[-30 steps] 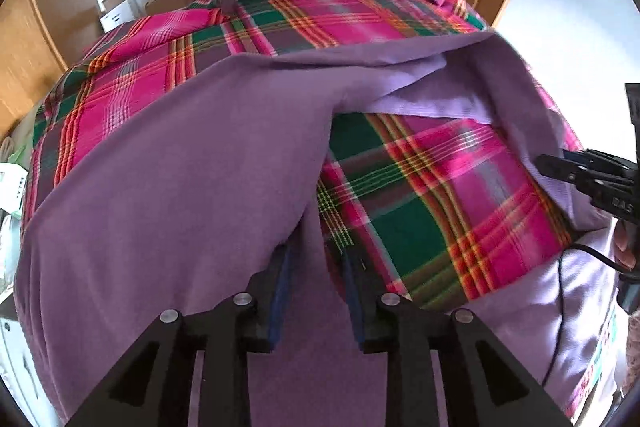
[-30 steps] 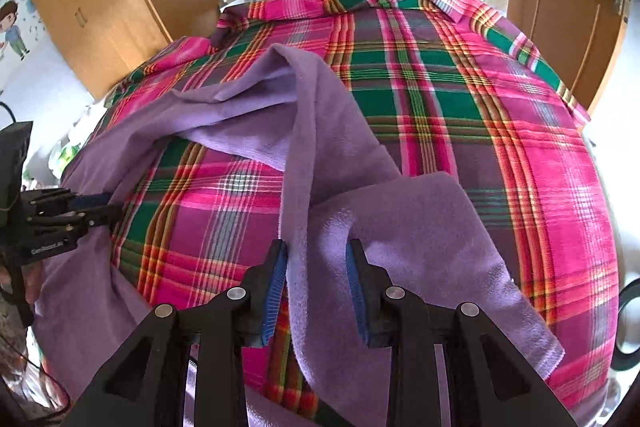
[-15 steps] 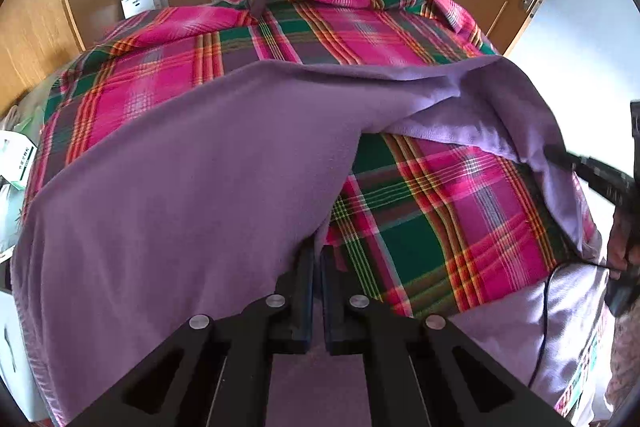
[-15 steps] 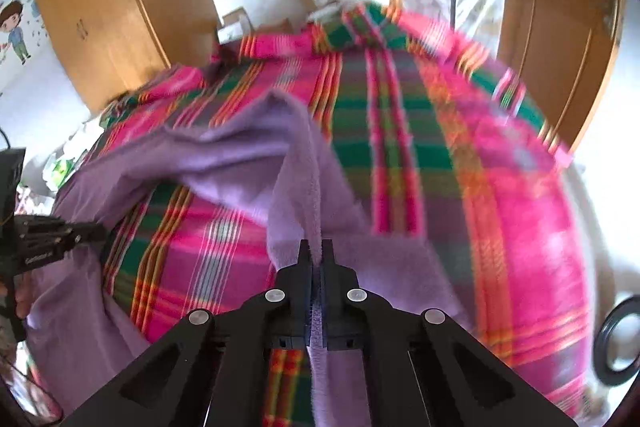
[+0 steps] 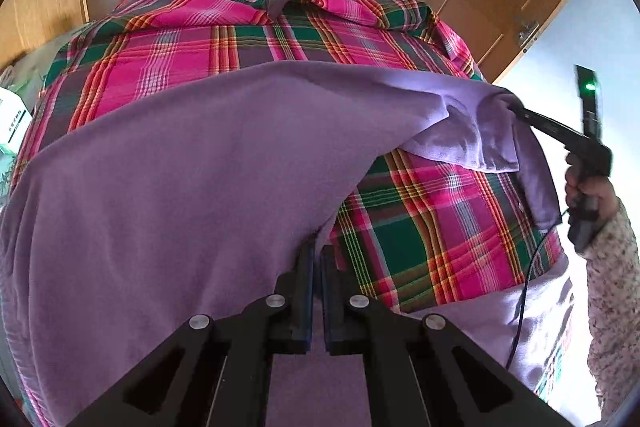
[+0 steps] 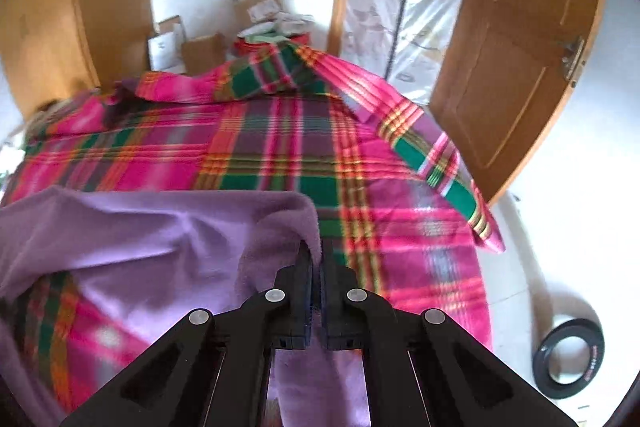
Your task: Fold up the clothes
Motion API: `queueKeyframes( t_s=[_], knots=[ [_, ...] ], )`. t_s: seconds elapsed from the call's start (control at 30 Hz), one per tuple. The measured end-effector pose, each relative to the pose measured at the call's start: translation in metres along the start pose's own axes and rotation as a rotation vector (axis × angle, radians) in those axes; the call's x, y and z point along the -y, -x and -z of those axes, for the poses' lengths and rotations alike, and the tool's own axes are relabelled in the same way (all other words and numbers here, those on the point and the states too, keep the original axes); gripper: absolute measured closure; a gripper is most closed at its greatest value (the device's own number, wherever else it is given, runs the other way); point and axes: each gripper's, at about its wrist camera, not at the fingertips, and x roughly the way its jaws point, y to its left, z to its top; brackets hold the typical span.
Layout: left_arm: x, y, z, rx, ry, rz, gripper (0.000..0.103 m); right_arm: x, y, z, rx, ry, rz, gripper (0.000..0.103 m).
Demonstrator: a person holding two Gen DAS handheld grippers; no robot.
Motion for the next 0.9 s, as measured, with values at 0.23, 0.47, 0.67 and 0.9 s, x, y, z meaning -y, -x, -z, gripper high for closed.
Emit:
queueKeyframes(
  t_s=[0.23, 0.47, 0.67, 0.9],
  knots=[
    [-0.002, -0.002, 0.001, -0.002, 0.013, 0.007, 0.100, 0.003, -0.039, -0.008, -0.069, -0.025, 0.052, 0.089],
    [-0.005, -0.001, 0.000, 0.003, 0.025, 0.016, 0.100, 0.000, 0.019, 0.007, 0.087, -0.027, -0.034, 0.075],
    [-0.004, -0.001, 0.001, 0.013, 0.032, 0.021, 0.100, -0.018, 0.056, 0.033, 0.114, 0.059, -0.209, 0.075],
    [-0.007, 0.004, 0.002, 0.031, 0.056, 0.029, 0.100, -0.061, 0.026, 0.068, 0.001, 0.317, -0.252, 0.073]
  ],
)
